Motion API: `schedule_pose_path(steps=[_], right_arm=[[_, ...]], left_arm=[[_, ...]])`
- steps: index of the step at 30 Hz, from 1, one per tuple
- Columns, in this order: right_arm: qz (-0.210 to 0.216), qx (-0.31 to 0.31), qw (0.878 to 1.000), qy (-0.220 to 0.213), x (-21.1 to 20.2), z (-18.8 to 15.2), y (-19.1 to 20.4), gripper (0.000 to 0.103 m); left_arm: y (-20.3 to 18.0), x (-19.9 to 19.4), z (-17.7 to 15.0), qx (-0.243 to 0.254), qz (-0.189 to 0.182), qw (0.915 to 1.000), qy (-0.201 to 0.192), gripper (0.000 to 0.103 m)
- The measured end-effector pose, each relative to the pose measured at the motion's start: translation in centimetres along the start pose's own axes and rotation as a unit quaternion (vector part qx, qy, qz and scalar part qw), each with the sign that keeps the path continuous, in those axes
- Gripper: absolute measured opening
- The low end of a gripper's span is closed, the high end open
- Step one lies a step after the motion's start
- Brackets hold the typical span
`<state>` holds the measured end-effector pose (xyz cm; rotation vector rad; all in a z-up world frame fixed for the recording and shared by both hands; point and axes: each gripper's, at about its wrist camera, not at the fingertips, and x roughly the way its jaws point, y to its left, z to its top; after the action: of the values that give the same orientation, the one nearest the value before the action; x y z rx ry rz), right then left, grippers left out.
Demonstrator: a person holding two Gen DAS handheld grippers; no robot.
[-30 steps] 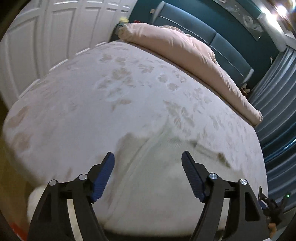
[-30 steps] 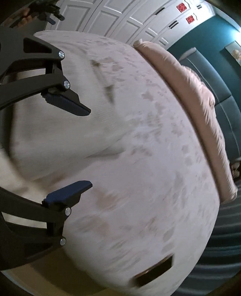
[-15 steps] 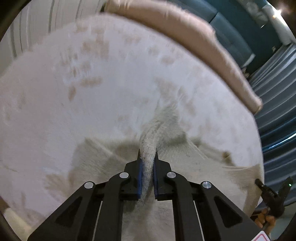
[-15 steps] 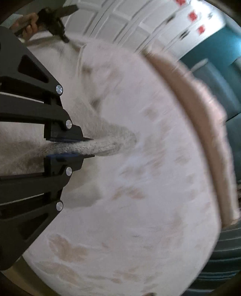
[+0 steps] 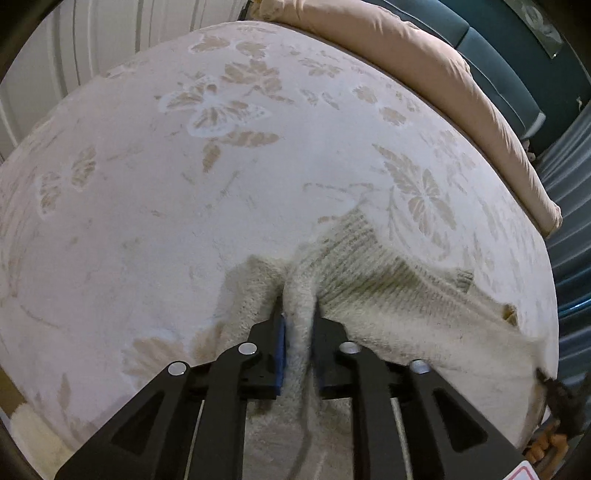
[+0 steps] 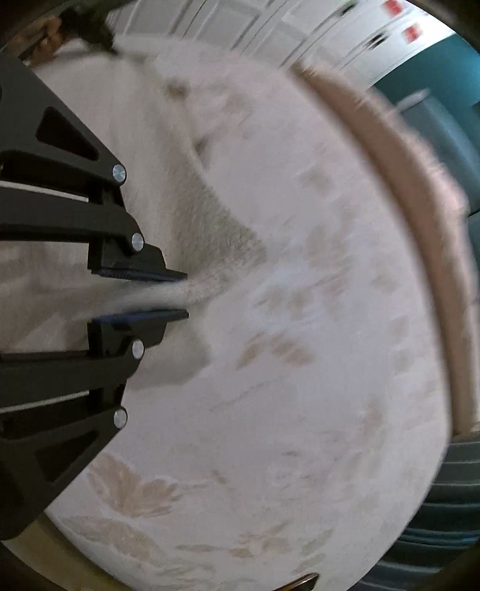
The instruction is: Fold small clothes
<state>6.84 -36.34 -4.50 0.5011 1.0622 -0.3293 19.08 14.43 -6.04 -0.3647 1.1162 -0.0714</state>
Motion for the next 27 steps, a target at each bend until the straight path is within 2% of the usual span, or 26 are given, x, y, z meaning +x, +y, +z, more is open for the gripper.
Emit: schedule_pose_path(steps=[1,2,4,5,7,9,10,12,14,16,17,19,20,22,24,27], right_arm=[[-0.010,0.010,1.000,0.006,-0.1,-0.2,-0.2,0.015],[-0.003,0.019,1.000,-0.017,-1.9,-0.6,-0.1,0.015],[0.001,0.013,0.998,-0.069,-6.0,-2.1,0.8,0.029],[0.013,-0.004,0.996,-0.085,-7.9,-3.4,1.9,0.030],[0.058,-0.049,0.995,-0.069,-9.3,-5.9,4.7,0.030],[0.096,-0.099,0.990,-0.033,-9.4,-9.0,8.2,0.030],[0.119,-0.134,0.984,-0.001,-8.9,-11.2,10.6,0.030],[0.148,-0.166,0.974,0.035,-7.7,-14.2,13.3,0.028],[0.134,-0.201,0.969,0.054,-6.0,-16.7,15.0,0.027],[0.096,-0.212,0.971,0.051,-5.3,-17.3,14.0,0.026],[0.085,-0.202,0.974,0.050,-5.2,-17.2,12.7,0.025],[0.035,-0.158,0.985,0.052,-5.2,-16.7,8.4,0.024],[0.017,-0.139,0.989,0.056,-5.2,-16.5,6.4,0.024],[-0.038,-0.079,0.993,0.077,-4.7,-16.1,1.7,0.023],[-0.021,-0.030,0.996,0.082,-5.3,-15.5,-0.1,0.025],[0.000,-0.041,0.999,0.030,-8.0,-14.6,1.5,0.026]], left_arm=[[-0.3,-1.0,-0.2,0.000,0.001,1.0000,-0.007,0.016],[-0.5,-2.5,-0.4,0.003,-0.005,0.9998,-0.018,0.016],[-1.2,-6.4,-1.3,0.023,-0.010,0.9981,-0.057,0.016],[-1.8,-7.9,-2.0,0.042,-0.006,0.9966,-0.071,0.018],[-4.0,-10.2,-4.3,0.097,-0.004,0.9922,-0.077,0.022],[-5.9,-10.5,-6.3,0.133,-0.023,0.9895,-0.053,0.022],[-7.2,-10.1,-7.9,0.148,-0.042,0.9877,-0.025,0.022],[-8.6,-8.8,-10.5,0.162,-0.062,0.9847,0.019,0.022],[-9.1,-6.5,-13.3,0.179,-0.032,0.9820,0.053,0.023],[-7.9,-5.4,-14.5,0.175,-0.002,0.9824,0.066,0.025],[-6.7,-5.5,-14.6,0.165,-0.001,0.9842,0.064,0.023],[-4.1,-6.1,-14.3,0.146,0.019,0.9872,0.060,0.020],[-3.1,-6.3,-14.2,0.141,0.028,0.9878,0.059,0.015],[-0.9,-6.2,-14.5,0.130,0.044,0.9883,0.067,0.011],[-0.1,-6.0,-14.9,0.117,0.042,0.9896,0.072,0.009],[-1.5,-7.5,-14.8,0.110,0.034,0.9916,0.058,0.007]])
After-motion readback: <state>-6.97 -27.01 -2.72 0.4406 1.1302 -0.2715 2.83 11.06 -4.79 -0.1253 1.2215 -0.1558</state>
